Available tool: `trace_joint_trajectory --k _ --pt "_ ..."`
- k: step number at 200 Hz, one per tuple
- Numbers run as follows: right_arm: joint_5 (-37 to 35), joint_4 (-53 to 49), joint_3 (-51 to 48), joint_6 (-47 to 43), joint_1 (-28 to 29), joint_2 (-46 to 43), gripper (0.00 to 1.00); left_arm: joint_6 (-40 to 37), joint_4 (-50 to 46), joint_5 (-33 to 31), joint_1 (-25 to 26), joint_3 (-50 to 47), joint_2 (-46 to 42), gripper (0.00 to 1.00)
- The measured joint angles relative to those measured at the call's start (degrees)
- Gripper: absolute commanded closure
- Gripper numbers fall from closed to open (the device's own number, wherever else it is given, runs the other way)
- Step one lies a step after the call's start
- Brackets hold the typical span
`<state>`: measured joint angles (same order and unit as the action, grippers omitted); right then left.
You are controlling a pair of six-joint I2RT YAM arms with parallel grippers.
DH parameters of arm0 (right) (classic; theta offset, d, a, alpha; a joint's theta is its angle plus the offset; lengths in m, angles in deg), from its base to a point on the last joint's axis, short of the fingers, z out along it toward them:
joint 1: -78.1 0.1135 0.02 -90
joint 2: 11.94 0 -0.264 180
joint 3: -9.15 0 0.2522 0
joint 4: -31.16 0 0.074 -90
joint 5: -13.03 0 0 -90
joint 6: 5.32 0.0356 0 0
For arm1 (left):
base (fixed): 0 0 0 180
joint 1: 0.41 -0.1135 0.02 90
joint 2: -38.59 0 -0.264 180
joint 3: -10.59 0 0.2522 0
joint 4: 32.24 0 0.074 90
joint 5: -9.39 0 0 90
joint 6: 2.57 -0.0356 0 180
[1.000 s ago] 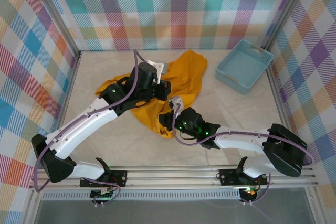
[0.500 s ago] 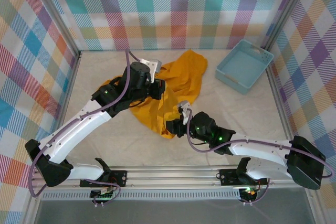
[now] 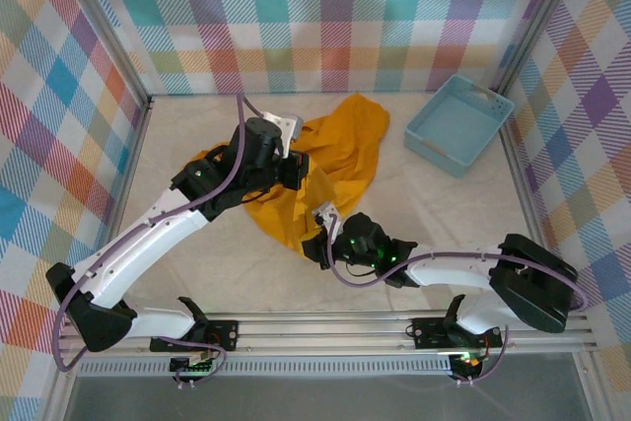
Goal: Fold the inside-out t-shirt
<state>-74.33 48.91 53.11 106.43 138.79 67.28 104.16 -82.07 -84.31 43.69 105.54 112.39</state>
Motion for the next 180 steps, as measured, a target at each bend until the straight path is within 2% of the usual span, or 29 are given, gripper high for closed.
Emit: trace_joint_trajectory --k 26,54,116,141,164,180 --pt "1.7 1.5 0.3 -0.4 0.0 4.5 0.84 -0.8 0.0 0.0 0.0 -0.7 -0.9 0.97" --pt "-2.3 2.6 0.3 -0.4 -0.7 8.2 0.83 -1.8 -0.5 -0.4 0.0 -3.8 -3.1 0.96" --pt "-12.0 3.1 0.1 -0.7 -6.9 7.8 0.81 -2.9 -3.7 -0.9 0.0 -13.1 -5.7 0.96" --pt "-14.4 1.5 -0.3 -1.2 -7.4 6.2 0.79 -3.0 -5.0 -2.3 0.0 -14.6 -7.4 0.97" --pt "-16.6 -0.8 -0.4 -0.6 -8.5 5.3 0.70 -2.8 -6.4 -4.5 0.0 -14.7 -7.8 0.99" --pt "-16.4 -2.7 -0.6 -1.0 -10.0 4.5 0.52 -2.4 -6.3 -5.0 0.0 -15.6 -8.0 0.99"
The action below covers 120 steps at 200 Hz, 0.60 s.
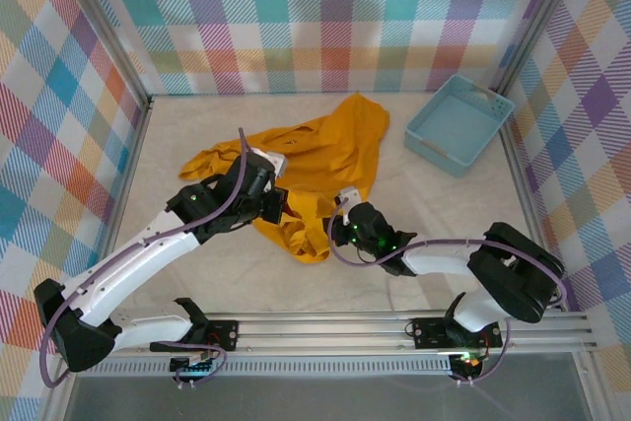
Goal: Fold the inside-out t-shirt
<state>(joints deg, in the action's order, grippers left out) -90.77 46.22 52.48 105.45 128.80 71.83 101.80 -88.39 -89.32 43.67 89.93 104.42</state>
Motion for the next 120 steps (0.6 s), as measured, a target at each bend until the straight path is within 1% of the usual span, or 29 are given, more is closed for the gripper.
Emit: trace_joint_trajectory --k 8,17,46,55,61,65,66,68,83,91,108,120 --pt "0.5 -0.8 0.0 0.0 -0.6 -0.4 0.43 0.5 0.3 0.0 0.0 -1.0 -0.3 0.99" --pt "1.0 -1.6 0.0 0.0 -0.9 -0.9 0.39 1.1 0.7 0.1 0.0 -2.4 -0.8 0.98" --pt "3.3 -3.5 0.0 -0.5 -0.2 -0.6 0.40 2.0 1.9 0.5 0.0 -3.8 -2.9 0.97" --pt "3.8 -4.1 0.3 -0.7 -0.1 0.2 0.41 2.3 2.9 0.7 0.0 -3.8 -3.6 0.97" --pt "3.9 -4.8 0.8 -0.7 0.0 1.0 0.45 2.5 3.4 0.9 0.0 -3.8 -4.1 0.97" --pt "3.9 -5.4 1.3 -0.9 0.0 1.7 0.50 2.6 3.8 0.9 0.0 -3.8 -4.3 0.97" --pt "3.9 -5.5 1.4 -0.8 0.0 1.8 0.53 2.6 3.9 0.9 0.0 -3.8 -4.4 0.97" --pt "3.8 -5.9 1.7 -0.7 0.0 2.1 0.53 2.6 4.1 1.0 0.0 -3.8 -4.5 0.97" --pt "3.0 -7.5 4.0 -1.4 -0.1 4.4 0.87 2.8 5.0 1.1 0.0 -3.8 -4.7 0.97" --pt "2.3 -8.2 5.0 -1.5 -0.3 4.9 1.00 2.8 5.1 1.0 0.0 -3.8 -4.7 0.98" --pt "0.7 -9.7 6.0 -1.9 -1.2 4.5 1.00 2.8 5.0 -0.2 0.0 -3.8 -4.7 0.99" --pt "-1.0 -12.6 6.0 -2.7 -1.9 2.0 1.00 2.7 4.7 -1.7 0.0 -3.8 -4.5 1.00"
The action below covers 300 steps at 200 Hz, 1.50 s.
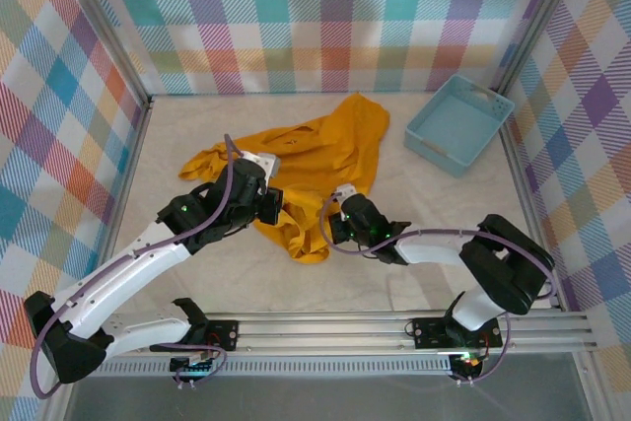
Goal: Fold the inside-out t-shirt
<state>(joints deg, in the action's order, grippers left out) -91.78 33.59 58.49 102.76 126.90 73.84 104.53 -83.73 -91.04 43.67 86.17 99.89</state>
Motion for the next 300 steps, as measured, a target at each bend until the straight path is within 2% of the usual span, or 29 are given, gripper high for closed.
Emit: trace_joint_trajectory --k 38,55,82,109,133,151,166,190,220,235,261,300 --pt "-1.7 -15.0 1.6 -4.5 -4.1 -19.4 1.00 -0.5 -1.3 -1.2 0.0 0.9 2.3 1.00" --pt "-1.4 -20.5 4.7 -6.5 -6.5 -24.0 1.00 -1.0 -0.9 -1.0 0.4 1.8 4.6 1.00" --pt "-1.2 -25.2 6.4 -7.6 -10.7 -23.1 1.00 -2.0 0.0 -0.7 2.4 3.6 9.9 1.00" --pt "0.2 -27.3 6.4 -7.0 -15.9 -15.5 1.00 -2.2 1.4 0.0 3.8 5.5 15.9 1.00" --pt "2.5 -28.0 6.4 -5.5 -18.8 -10.0 0.70 -2.1 2.0 0.3 3.9 7.2 20.6 1.00" --pt "7.7 -27.3 6.3 -4.4 -18.9 -10.4 0.59 -1.9 2.4 1.4 3.8 7.6 21.9 1.00" --pt "12.1 -24.5 4.7 -3.1 -17.8 -13.2 0.55 -1.7 2.6 2.6 3.7 8.3 22.3 1.00" --pt "17.4 -20.1 1.2 -0.7 -12.3 -18.6 0.58 -1.7 3.1 4.5 3.4 11.0 23.3 1.00" --pt "23.3 -11.6 -3.5 3.9 -5.2 -19.8 0.70 -1.7 3.8 6.2 3.4 12.7 24.8 1.00" --pt "24.8 -7.9 -4.5 6.0 -4.4 -17.4 0.77 -1.7 3.6 6.7 3.4 13.0 25.3 1.00" --pt "23.4 -0.8 -5.1 7.6 -4.4 -11.3 0.87 -1.7 3.5 7.7 3.4 13.3 25.6 1.00" --pt "20.2 7.6 -5.4 7.8 -4.5 -4.5 0.91 -1.7 3.3 8.1 3.4 14.8 25.6 1.00"
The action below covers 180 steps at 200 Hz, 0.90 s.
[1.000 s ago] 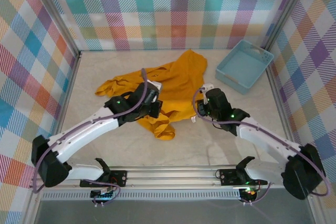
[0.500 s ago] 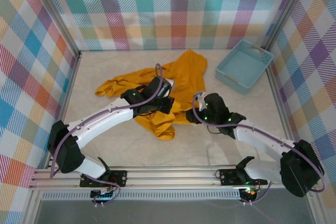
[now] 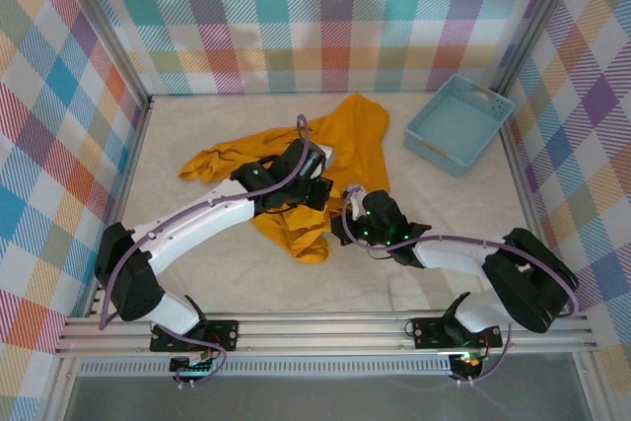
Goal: Fold the inside-out t-shirt
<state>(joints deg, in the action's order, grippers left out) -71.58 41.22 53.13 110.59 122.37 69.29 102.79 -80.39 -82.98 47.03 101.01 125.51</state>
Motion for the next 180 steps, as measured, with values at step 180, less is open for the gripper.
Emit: trace_joint_trajectory --k 180 --pt "-14.8 33.7 0.9 -17.2 7.5 21.9 0.79 0.5 -2.4 8.4 -2.7 12.2 1.4 1.00"
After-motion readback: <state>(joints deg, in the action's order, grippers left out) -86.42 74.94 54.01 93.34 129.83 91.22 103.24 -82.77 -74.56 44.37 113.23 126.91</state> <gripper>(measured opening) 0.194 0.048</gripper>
